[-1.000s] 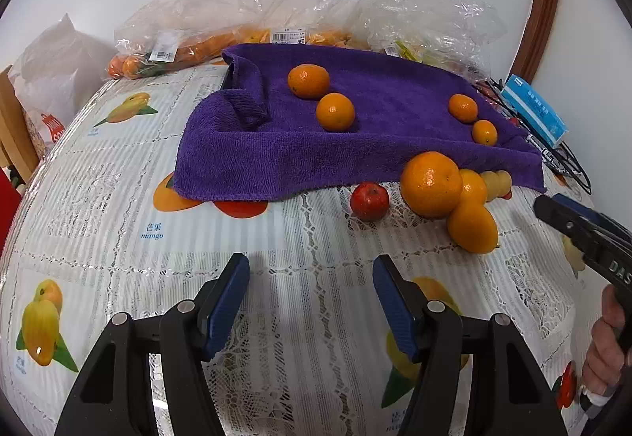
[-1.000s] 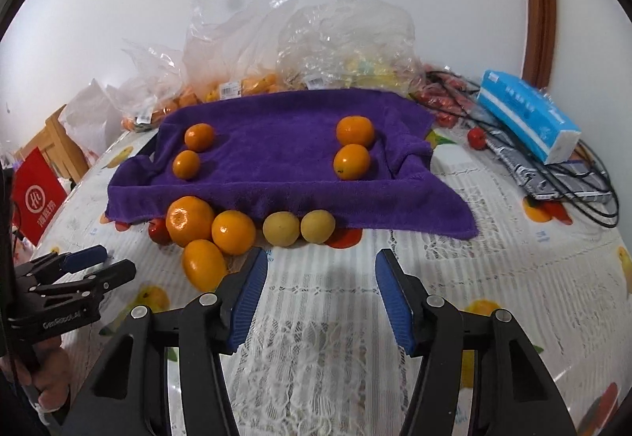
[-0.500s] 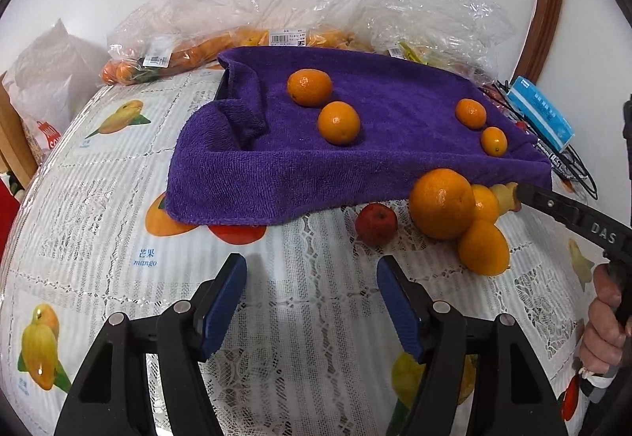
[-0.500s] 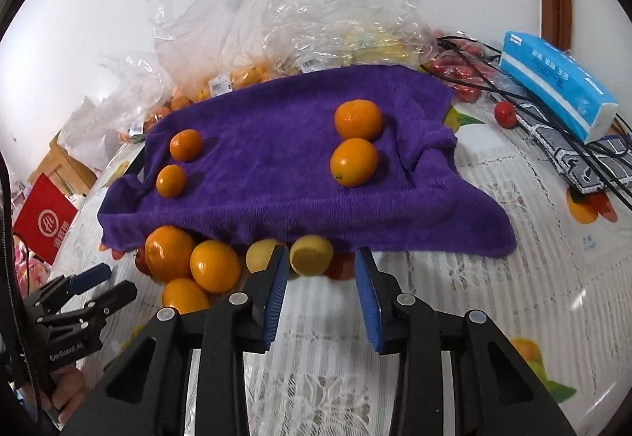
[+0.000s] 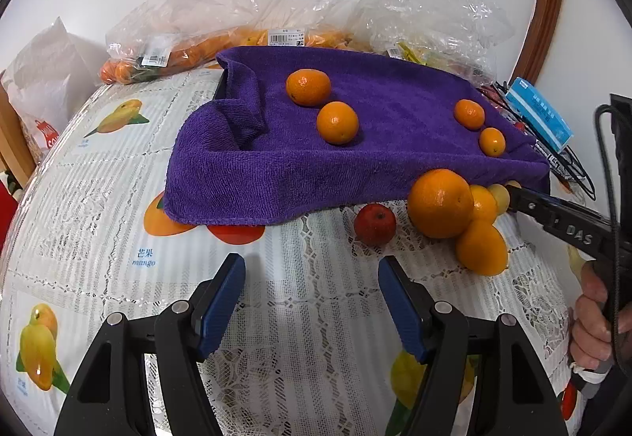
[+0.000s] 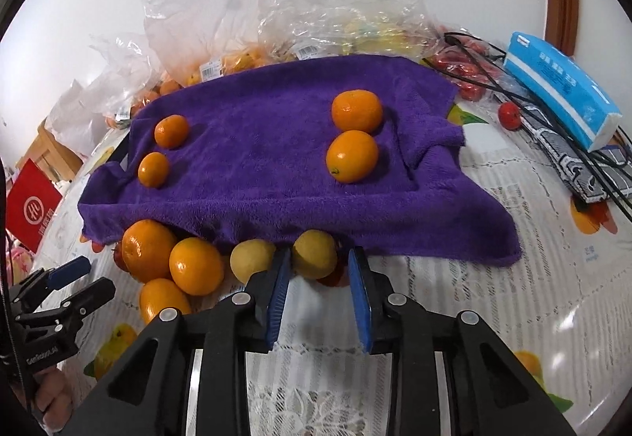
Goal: Organize fruits
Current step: 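Grasp a yellow round fruit with the right gripper while the left gripper grasps the small red apple, then lift the yellow fruit and red apple and carry both over the purple towel, then open both grippers to set the yellow fruit and red apple on the towel, then withdraw both open grippers back toward the fruit row, then grasp another yellow round fruit with the right gripper while the left gripper grasps a large orange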
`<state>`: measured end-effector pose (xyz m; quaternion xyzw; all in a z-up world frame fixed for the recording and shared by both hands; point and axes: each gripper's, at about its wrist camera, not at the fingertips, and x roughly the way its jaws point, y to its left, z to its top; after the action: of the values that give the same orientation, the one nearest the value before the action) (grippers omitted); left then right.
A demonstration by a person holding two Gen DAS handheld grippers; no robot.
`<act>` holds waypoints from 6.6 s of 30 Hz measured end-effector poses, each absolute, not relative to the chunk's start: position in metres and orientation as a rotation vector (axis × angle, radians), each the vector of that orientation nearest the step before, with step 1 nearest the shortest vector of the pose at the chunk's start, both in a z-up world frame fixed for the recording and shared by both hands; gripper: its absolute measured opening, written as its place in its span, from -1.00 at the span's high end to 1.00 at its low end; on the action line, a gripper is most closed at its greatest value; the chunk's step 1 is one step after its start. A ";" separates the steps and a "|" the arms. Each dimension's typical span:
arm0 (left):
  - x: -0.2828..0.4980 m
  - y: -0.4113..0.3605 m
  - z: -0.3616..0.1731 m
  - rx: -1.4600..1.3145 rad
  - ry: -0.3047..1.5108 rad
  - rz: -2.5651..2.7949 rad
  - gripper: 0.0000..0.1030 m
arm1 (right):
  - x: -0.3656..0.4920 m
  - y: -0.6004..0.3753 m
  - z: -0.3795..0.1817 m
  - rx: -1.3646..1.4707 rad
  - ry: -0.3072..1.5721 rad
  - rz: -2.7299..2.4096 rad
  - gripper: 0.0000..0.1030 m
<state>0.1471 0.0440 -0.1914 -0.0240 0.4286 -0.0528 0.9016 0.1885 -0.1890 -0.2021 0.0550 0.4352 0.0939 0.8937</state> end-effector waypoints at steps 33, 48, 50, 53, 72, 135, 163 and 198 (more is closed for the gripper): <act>0.175 0.015 -0.194 -0.021 0.882 -0.162 0.24 | 0.127 -0.209 -0.204 0.100 0.896 0.221 0.49; 0.166 0.024 -0.189 -0.106 0.840 -0.218 0.54 | 0.129 -0.207 -0.205 0.088 0.893 0.222 0.49; 0.163 0.026 -0.188 -0.113 0.838 -0.225 0.54 | 0.129 -0.207 -0.205 0.089 0.890 0.222 0.50; 0.159 0.028 -0.187 -0.120 0.837 -0.222 0.54 | 0.126 -0.209 -0.203 0.096 0.874 0.222 0.50; 0.164 0.051 -0.119 -0.144 0.702 -0.152 0.54 | 0.152 -0.214 -0.128 0.096 0.680 0.200 0.49; 0.224 0.065 -0.146 -0.169 0.716 0.012 0.04 | 0.219 -0.231 -0.163 0.175 0.692 0.127 0.07; 0.115 0.072 -0.139 -0.209 0.788 -0.107 -0.07 | 0.094 -0.203 -0.123 0.081 0.765 0.118 0.24; 0.126 0.072 -0.190 -0.061 0.889 -0.061 -0.22 | 0.164 -0.167 -0.178 0.096 0.871 0.173 0.24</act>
<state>0.1264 0.0723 -0.1903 -0.0295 0.4299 -0.0296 0.9019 0.1642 -0.1674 -0.1776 0.0464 0.4209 0.0838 0.9020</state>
